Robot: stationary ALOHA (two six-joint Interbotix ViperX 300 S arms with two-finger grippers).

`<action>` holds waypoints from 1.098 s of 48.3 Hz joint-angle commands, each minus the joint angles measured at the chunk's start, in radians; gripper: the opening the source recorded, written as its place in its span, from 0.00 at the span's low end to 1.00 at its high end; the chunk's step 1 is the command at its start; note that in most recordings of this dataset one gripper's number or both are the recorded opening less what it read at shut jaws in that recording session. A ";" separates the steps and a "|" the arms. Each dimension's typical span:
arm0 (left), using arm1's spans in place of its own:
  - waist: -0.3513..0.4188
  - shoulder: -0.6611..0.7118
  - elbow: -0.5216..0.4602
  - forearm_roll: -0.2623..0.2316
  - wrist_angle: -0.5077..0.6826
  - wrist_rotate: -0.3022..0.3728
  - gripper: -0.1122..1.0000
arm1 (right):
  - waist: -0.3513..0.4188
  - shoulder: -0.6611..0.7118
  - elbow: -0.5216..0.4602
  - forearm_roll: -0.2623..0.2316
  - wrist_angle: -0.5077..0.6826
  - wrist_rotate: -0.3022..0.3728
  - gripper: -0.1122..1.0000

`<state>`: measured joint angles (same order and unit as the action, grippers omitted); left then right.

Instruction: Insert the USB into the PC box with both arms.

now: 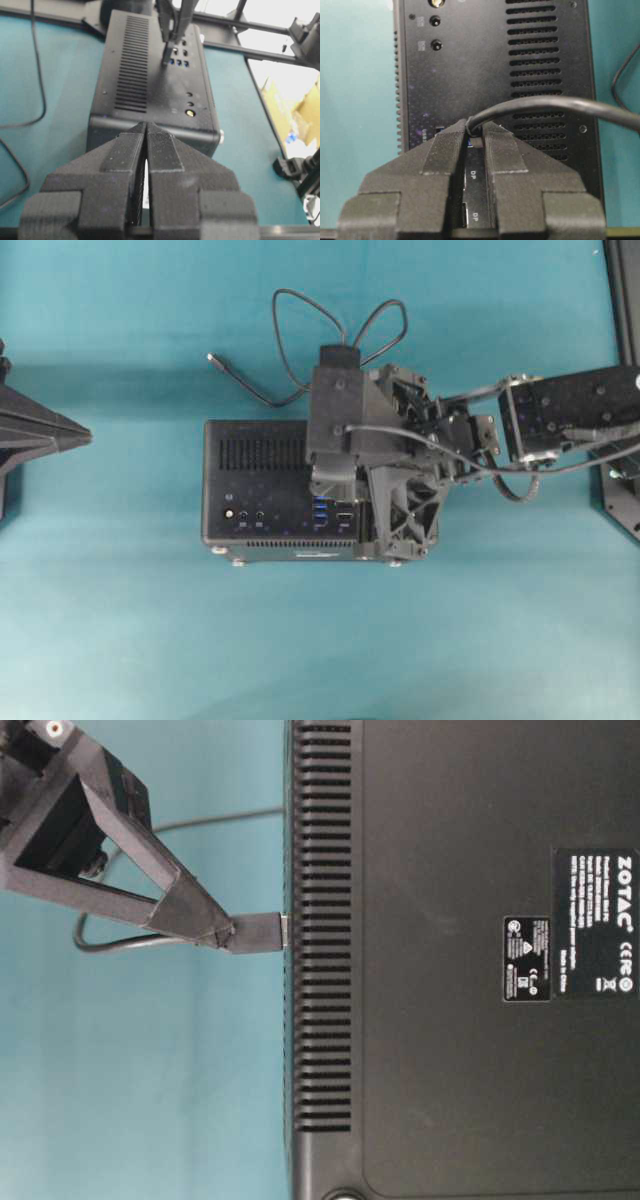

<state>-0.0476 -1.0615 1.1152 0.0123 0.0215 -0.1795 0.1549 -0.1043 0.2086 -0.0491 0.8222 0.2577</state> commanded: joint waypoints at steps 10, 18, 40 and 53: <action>-0.003 0.005 -0.014 0.003 -0.008 -0.002 0.10 | 0.028 0.005 0.009 0.018 0.003 0.014 0.18; -0.003 0.005 -0.015 0.005 -0.008 -0.003 0.10 | -0.005 0.002 0.034 0.000 0.000 0.012 0.18; -0.003 0.005 -0.011 0.005 -0.005 -0.002 0.10 | 0.058 0.014 0.029 0.055 -0.035 0.014 0.18; -0.003 0.003 -0.011 0.003 -0.005 -0.002 0.10 | -0.011 0.005 0.031 0.020 -0.035 0.012 0.18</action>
<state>-0.0476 -1.0630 1.1167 0.0138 0.0215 -0.1810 0.1427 -0.1074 0.2378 -0.0307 0.7854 0.2577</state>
